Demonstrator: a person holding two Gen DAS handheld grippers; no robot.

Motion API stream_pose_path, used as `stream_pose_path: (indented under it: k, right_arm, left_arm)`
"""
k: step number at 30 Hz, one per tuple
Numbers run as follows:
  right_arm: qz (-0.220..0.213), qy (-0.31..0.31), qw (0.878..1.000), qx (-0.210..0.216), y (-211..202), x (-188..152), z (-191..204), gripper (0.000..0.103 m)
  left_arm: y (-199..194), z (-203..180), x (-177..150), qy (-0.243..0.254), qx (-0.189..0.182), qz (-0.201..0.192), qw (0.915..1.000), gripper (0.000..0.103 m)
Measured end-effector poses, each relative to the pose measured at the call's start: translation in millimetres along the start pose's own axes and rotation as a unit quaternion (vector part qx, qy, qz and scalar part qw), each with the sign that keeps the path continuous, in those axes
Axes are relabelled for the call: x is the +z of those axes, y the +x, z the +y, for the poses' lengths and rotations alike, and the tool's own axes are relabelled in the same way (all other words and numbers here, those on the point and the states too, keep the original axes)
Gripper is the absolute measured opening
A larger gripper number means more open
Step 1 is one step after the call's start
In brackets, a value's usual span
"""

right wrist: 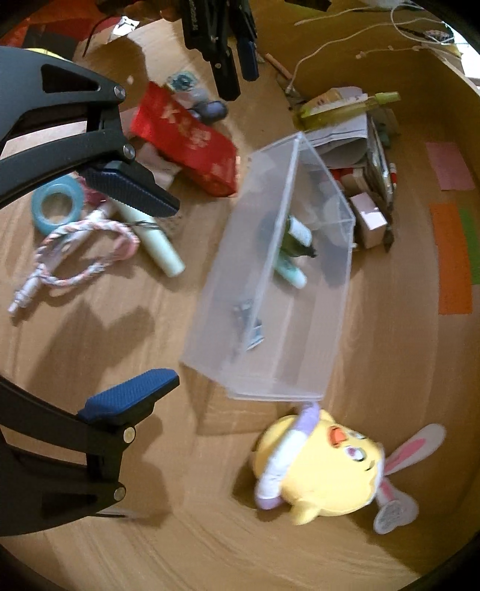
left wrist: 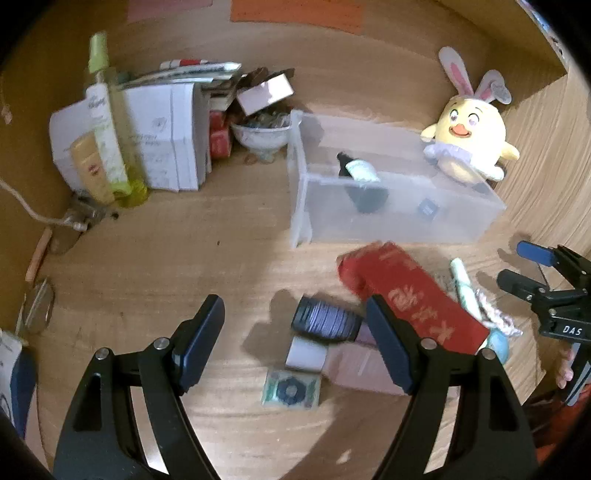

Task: Organize objects
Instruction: 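Grasp the small green-white box with the left tool while the right tool grasps the braided cord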

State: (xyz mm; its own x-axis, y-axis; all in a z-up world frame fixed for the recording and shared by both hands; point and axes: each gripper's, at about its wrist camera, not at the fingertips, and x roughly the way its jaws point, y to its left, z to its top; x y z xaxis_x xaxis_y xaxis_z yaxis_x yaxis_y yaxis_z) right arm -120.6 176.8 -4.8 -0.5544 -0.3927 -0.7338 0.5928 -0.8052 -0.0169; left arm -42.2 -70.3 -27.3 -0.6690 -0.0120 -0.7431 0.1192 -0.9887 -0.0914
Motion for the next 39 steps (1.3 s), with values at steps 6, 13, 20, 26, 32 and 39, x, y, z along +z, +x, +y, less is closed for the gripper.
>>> stream_pose_path:
  k: [6, 13, 20, 26, 32, 39]
  right_arm:
    - [0.018, 0.017, 1.0, 0.017, 1.2, -14.5, -1.2, 0.082]
    - [0.043, 0.013, 0.999, 0.02, 16.5, -27.1, 3.8, 0.08]
    - [0.049, 0.019, 0.998, 0.018, 20.0, -27.9, -2.4, 0.069]
    - [0.055, 0.019, 0.998, 0.007, 25.9, -28.1, -7.0, 0.056]
    - [0.043, 0.005, 0.999, -0.001, 29.1, -30.2, -5.8, 0.031]
    - [0.032, 0.022, 0.999, 0.004, 28.6, -30.8, -13.7, 0.01]
  left_arm:
    - [2.8, 5.7, -20.5, -0.016, -0.001, 0.015, 0.9998, 0.079]
    - [8.5, 15.5, -38.7, -0.04, 0.004, 0.029, 0.9988, 0.078]
    - [4.3, 13.4, -43.9, -0.033, 0.008, 0.022, 0.9992, 0.07]
    - [0.1, 8.4, -50.4, -0.016, 0.006, 0.02, 0.9997, 0.07]
    - [-0.5, 10.3, -49.9, -0.023, 0.024, 0.012, 0.9994, 0.052]
    - [0.4, 13.9, -47.4, -0.03, 0.025, 0.01, 0.9992, 0.034]
